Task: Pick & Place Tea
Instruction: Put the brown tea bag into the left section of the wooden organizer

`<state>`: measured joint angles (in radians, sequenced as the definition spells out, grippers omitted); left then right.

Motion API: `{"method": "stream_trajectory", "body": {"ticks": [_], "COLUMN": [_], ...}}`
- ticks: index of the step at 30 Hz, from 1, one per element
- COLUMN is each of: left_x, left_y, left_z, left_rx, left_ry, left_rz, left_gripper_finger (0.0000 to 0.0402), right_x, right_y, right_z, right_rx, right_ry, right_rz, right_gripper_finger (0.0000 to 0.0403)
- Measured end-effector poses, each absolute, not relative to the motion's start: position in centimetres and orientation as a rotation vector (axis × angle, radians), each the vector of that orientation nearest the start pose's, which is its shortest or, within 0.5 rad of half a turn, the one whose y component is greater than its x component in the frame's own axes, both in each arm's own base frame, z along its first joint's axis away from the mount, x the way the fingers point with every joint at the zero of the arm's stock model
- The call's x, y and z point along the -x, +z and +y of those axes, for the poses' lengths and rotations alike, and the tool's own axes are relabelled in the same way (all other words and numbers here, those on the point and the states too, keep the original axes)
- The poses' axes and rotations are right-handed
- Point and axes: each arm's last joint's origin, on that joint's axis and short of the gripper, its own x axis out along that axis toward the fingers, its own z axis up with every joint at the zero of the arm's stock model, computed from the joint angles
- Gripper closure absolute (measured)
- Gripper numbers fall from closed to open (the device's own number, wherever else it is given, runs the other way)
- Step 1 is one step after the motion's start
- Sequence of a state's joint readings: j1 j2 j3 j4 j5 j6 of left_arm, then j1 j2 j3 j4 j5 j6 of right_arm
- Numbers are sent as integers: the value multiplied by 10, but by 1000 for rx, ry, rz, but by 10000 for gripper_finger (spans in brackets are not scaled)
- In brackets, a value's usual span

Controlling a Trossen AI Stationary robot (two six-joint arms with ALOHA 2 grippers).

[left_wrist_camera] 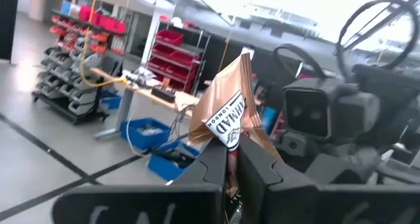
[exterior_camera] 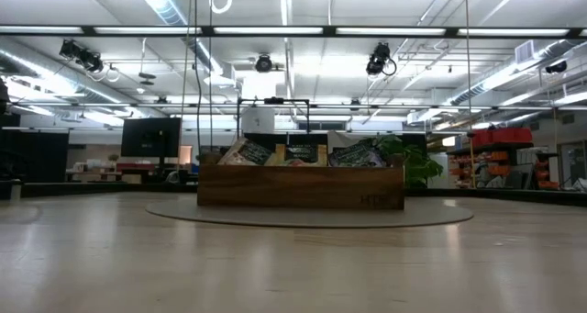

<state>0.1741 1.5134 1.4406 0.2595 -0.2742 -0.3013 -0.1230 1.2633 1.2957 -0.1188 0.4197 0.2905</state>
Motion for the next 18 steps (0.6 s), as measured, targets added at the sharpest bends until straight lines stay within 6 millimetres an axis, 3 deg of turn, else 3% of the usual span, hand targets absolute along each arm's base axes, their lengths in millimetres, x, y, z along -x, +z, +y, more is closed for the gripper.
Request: {"method": "stream_trajectory", "body": {"ticks": [18], "left_x": [-339], "left_y": [437], "left_z": [64], "left_rx": [286], "left_ry": [397], "left_rz": [-351], "left_gripper_finger": [379], "right_x": [-278], "right_y": [427], "right_z": [-42], "right_rx": [-383], "right_ry": [-369], "right_rz": [-123], "right_gripper_finger": [202]}}
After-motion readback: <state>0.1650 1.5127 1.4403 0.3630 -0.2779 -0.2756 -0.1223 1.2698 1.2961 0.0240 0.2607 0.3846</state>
